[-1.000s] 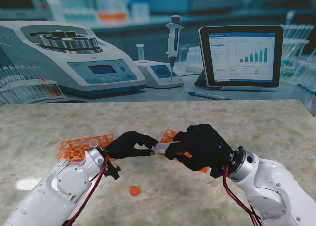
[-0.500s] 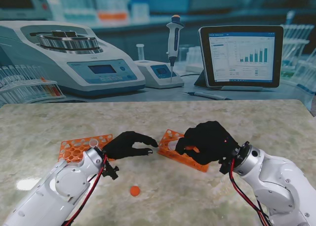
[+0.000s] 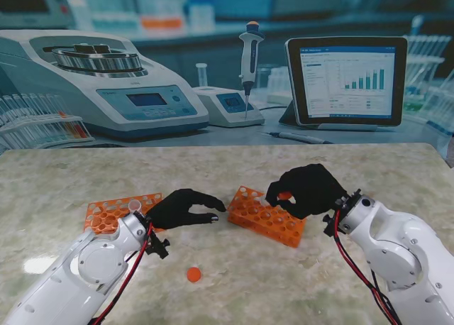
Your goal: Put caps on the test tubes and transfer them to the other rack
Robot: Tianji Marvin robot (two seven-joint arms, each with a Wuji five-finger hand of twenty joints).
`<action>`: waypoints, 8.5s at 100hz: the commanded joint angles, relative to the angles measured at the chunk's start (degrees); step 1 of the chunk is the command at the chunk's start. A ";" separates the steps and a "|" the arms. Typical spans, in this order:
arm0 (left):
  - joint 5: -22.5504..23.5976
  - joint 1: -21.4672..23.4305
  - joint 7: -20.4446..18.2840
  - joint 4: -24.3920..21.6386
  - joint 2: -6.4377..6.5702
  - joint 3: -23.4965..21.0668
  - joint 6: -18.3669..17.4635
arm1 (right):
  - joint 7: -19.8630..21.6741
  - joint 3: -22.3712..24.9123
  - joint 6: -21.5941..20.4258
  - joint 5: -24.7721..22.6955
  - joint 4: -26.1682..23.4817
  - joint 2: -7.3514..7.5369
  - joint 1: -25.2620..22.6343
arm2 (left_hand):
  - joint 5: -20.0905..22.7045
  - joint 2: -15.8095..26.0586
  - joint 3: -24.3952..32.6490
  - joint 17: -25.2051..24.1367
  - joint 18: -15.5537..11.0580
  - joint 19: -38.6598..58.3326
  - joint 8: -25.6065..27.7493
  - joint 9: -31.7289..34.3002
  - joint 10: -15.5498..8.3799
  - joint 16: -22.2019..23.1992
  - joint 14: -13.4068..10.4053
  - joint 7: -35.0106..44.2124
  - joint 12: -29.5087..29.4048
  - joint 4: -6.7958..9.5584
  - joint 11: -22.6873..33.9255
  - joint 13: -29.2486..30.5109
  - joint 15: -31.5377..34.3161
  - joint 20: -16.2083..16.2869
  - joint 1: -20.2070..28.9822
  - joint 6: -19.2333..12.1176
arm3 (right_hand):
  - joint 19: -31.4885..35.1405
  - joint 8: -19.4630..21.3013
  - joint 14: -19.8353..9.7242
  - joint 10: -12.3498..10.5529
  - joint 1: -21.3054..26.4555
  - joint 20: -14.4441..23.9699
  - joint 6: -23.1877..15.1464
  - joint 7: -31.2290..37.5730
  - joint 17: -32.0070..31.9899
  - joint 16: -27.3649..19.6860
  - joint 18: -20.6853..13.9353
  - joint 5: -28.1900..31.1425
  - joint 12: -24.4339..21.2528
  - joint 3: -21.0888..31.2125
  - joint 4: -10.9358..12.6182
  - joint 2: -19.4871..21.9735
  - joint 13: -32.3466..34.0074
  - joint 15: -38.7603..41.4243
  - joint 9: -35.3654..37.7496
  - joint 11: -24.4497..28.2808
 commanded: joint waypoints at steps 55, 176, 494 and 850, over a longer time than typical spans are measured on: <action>0.33 0.08 -0.25 -0.12 0.14 -0.11 -0.34 | 5.55 -2.59 8.07 3.43 10.77 0.71 6.69 | 0.07 1.30 -0.80 -0.27 1.14 -1.69 1.53 -0.17 0.41 -1.06 0.22 0.89 -1.40 -1.81 -0.34 -0.89 -0.50 -2.24 -0.36 -3.23 | 0.57 0.68 -0.71 -14.92 7.32 1.58 1.00 1.31 0.49 -0.05 -0.34 1.88 0.93 8.92 6.29 6.46 -0.29 1.71 6.05 6.04; 0.36 0.12 -0.02 -0.19 0.09 -0.08 -0.38 | 10.61 -8.65 13.58 4.67 15.51 1.30 11.35 | -0.21 1.38 -0.78 -0.11 1.08 -1.27 1.44 -0.19 0.26 -0.84 0.09 1.23 -1.28 -1.80 -0.25 -0.86 -0.34 -1.95 -0.36 -3.29 | 0.46 0.48 -0.60 -14.91 7.65 1.76 1.39 0.73 0.44 -0.20 -0.30 1.56 0.94 8.31 6.08 6.78 -0.31 1.37 5.80 5.95; 0.39 0.40 0.27 -0.48 0.03 -0.20 -0.56 | 31.66 -13.50 17.55 5.54 13.94 4.12 19.27 | -0.19 1.61 -0.98 0.02 1.15 -0.61 1.32 -0.05 0.15 -0.44 0.27 1.42 -1.09 -1.76 -0.16 -0.68 -0.13 -1.37 -0.03 -3.41 | -0.90 0.26 -0.02 -14.03 8.97 2.10 2.22 -0.44 -1.36 -0.56 0.31 -0.05 0.66 5.41 5.06 8.49 -0.59 -1.52 3.90 5.07; 3.30 2.78 0.63 -2.83 0.29 -1.74 0.43 | -9.91 -5.58 3.98 -1.15 4.54 -0.95 -6.92 | -9.57 11.31 -3.10 -5.76 -1.77 -12.61 -5.53 -9.43 -0.27 -3.88 -0.59 -5.89 -3.10 -1.81 -2.73 -9.82 -4.42 -4.53 -6.97 -1.41 | -26.86 -16.88 7.13 -9.00 -14.12 -17.12 10.11 -17.28 -48.18 -33.36 15.20 -19.71 -34.31 -23.41 6.02 17.74 -35.05 -41.21 -20.94 -17.52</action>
